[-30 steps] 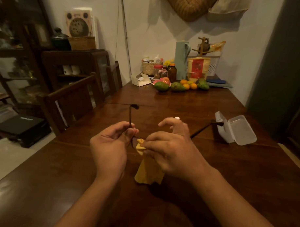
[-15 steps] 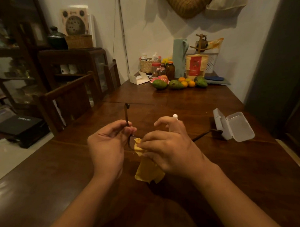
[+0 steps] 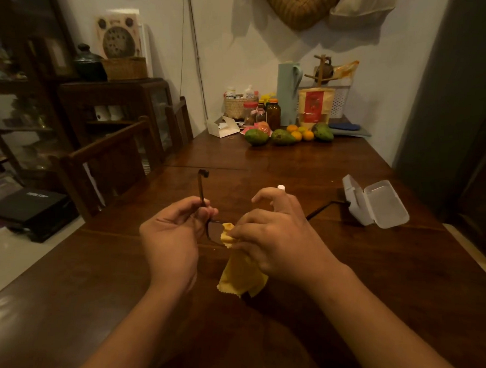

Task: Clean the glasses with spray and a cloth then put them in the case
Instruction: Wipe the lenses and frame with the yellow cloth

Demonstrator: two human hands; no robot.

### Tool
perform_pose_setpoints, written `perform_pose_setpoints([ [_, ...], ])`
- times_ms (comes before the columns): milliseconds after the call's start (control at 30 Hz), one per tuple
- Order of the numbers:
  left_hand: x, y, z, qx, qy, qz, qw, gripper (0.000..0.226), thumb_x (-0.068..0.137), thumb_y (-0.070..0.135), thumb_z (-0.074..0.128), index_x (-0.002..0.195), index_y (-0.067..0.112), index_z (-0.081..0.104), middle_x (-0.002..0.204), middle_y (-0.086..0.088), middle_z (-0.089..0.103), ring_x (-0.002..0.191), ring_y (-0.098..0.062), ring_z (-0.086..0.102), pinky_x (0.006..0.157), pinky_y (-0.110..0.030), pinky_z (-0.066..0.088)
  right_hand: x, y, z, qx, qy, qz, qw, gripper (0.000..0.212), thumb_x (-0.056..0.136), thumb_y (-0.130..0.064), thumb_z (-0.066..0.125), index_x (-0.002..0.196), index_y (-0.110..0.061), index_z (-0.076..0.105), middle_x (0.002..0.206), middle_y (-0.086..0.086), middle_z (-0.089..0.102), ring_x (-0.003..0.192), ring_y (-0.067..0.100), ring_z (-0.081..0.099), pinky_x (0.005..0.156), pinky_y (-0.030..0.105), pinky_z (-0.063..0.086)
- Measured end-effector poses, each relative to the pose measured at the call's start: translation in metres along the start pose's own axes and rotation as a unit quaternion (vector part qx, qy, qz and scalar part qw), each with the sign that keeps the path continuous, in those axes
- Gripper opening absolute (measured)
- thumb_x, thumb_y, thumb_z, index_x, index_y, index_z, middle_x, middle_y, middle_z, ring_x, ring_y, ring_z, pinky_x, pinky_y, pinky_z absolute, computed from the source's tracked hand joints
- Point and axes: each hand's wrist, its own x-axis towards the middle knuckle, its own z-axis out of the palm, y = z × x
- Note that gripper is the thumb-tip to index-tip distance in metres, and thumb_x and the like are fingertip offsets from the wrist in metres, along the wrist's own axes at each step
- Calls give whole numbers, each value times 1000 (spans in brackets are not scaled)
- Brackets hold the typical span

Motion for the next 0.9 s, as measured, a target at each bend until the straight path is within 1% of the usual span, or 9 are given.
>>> perform_pose_setpoints([
  [133,-2,-1,2,3,5,-7,1000,25,80,-9,63,86,13,73,75,-3,75,73,-17,73,66,-22,58,0,-2,3,5,12,-11,1000,16,82,-26,77,98,-25,77,103,-8,73,120,28,47,84,45,43],
  [233,-1,-3,3,4,15,-11,1000,20,78,-4,66,88,12,73,75,-4,75,75,-19,73,68,-23,58,-1,-2,0,39,1,-54,998,18,83,-25,70,100,-24,76,104,-7,73,118,23,43,81,40,43],
  [333,2,-3,4,18,30,-4,999,19,80,-3,66,91,11,72,74,0,75,74,-16,72,69,-24,58,-1,0,-4,83,-67,-89,990,22,82,-21,75,104,-25,74,110,-8,70,121,16,35,86,34,39],
  [433,6,1,1,5,52,8,999,22,80,-5,65,89,15,72,72,4,75,72,-11,72,68,-21,58,0,3,-7,115,-124,-81,982,23,86,-24,74,109,-27,73,111,-12,69,121,10,31,90,27,32],
  [567,9,6,-4,-6,70,28,997,20,77,2,68,90,17,71,76,5,75,75,-11,72,69,-20,57,-1,10,-8,136,-177,-36,974,25,92,-36,67,116,-32,71,105,-20,62,111,0,28,81,17,34],
  [633,9,8,-6,-16,74,40,996,21,71,8,70,90,18,72,77,5,75,76,-13,72,71,-22,58,-2,13,-8,125,-205,-19,971,26,93,-38,65,118,-34,70,100,-25,51,107,-2,27,76,16,34],
  [733,11,10,-10,-4,84,51,995,27,78,-3,67,92,19,71,80,4,75,79,-14,72,73,-23,59,-1,15,-7,113,-226,-1,968,28,93,-41,64,120,-37,68,98,-27,40,106,-2,27,72,16,32],
  [833,13,11,-10,-1,96,54,994,27,80,-6,65,94,17,71,82,0,74,79,-14,72,75,-25,59,0,15,-8,85,-226,5,970,30,94,-41,62,124,-39,65,105,-22,38,111,0,30,73,18,34],
  [900,13,13,-9,-7,105,52,993,28,79,-7,66,92,17,71,80,1,74,78,-14,72,76,-28,60,0,14,-10,72,-194,-9,978,29,94,-39,62,122,-37,67,109,-21,49,115,5,34,77,24,42],
])
